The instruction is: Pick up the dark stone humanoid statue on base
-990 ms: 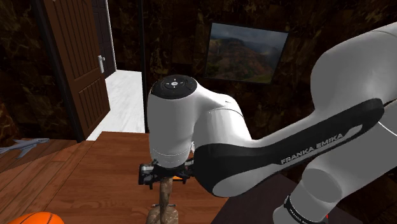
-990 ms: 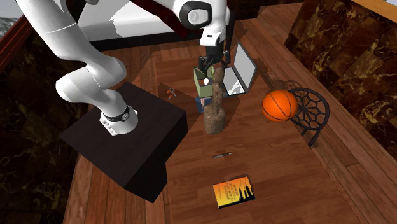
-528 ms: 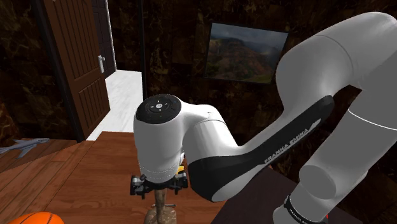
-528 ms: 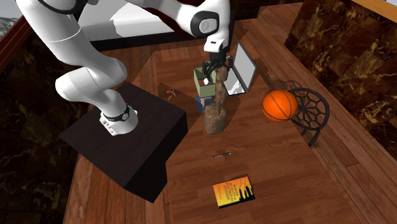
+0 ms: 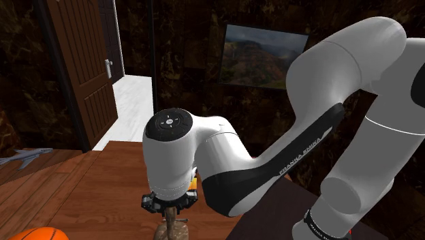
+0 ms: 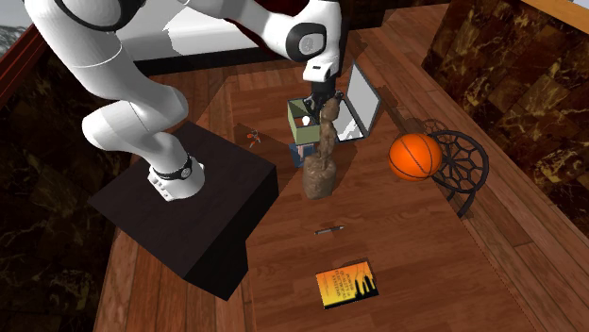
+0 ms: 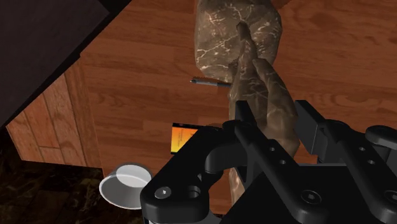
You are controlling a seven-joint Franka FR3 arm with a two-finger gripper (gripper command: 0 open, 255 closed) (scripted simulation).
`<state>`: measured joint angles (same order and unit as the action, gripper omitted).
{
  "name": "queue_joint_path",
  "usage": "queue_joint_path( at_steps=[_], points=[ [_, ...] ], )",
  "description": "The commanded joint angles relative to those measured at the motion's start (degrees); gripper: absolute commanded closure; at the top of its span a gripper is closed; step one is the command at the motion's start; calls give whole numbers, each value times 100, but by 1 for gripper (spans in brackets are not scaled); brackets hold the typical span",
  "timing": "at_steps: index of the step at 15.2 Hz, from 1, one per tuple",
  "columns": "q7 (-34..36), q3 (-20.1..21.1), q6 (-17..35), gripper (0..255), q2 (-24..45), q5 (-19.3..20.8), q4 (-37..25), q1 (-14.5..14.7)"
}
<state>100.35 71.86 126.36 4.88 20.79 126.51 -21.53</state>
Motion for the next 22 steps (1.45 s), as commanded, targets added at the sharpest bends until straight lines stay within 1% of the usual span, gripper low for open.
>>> queue_joint_path(
  at_steps=[1,5,8,10,13,16,20,22],
  points=[
    [1,-3,4,255,9,8,8,2],
    [-15,8,8,255,-16,-21,15,-9],
    [-398,120,-102,255,-410,-518,-60,-170],
    [-656,107,-191,255,-677,-848,-120,-201],
    [-983,-21,-360,255,-1014,-1254,-228,-140],
    [-1229,-181,-556,255,-1269,-1545,-354,-44],
    [-1467,-391,-839,255,-1512,-1805,-544,86],
    [-1474,-400,-850,255,-1520,-1813,-551,91]
  ],
)
